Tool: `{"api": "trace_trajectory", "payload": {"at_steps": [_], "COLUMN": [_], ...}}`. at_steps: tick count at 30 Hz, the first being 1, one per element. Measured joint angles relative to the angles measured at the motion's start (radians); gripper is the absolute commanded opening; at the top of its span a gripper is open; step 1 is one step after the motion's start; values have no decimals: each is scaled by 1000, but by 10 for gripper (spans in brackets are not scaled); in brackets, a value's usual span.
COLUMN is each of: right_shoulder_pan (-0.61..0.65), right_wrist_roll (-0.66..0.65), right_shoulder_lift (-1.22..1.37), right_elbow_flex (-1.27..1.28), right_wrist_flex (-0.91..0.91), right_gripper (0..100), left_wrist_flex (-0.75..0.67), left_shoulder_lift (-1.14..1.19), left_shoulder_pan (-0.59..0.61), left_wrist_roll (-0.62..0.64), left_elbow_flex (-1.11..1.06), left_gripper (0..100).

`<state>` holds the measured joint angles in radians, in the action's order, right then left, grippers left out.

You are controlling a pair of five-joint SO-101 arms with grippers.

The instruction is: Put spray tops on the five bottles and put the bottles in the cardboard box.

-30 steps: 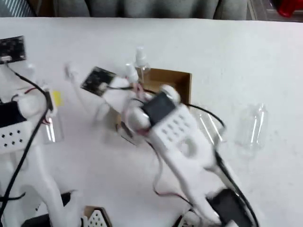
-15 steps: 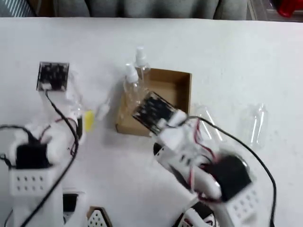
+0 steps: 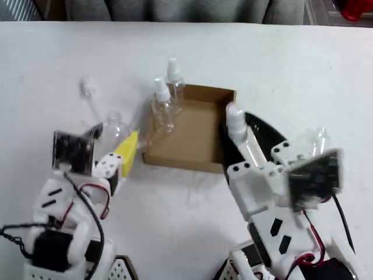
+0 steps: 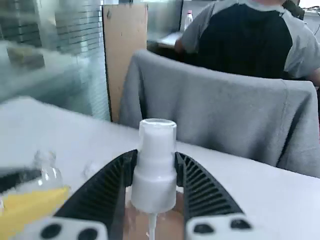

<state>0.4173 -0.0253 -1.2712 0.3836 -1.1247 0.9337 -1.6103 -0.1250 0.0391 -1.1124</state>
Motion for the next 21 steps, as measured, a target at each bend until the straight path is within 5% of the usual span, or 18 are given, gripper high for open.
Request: {"api": "trace_trajectory", "payload": {"at_steps": [6, 14, 21], "right_shoulder_pan": [74, 198, 269], "right_wrist_roll": [144, 183, 183], "right_shoulder_lift": [-2, 31, 224], "right_elbow_flex": [0, 17, 64], "right_wrist_flex": [235, 640, 786], "right_gripper": [15, 15, 15], "left_wrist_flex": [-77, -83, -83], "left_shoulder_lift": [-187, -213, -213], "left_shoulder_pan": [-87, -114, -146], "left_wrist_roll": [158, 160, 160], "left_elbow_flex": [-112, -175, -212], "left_gripper": [22, 21, 20]}}
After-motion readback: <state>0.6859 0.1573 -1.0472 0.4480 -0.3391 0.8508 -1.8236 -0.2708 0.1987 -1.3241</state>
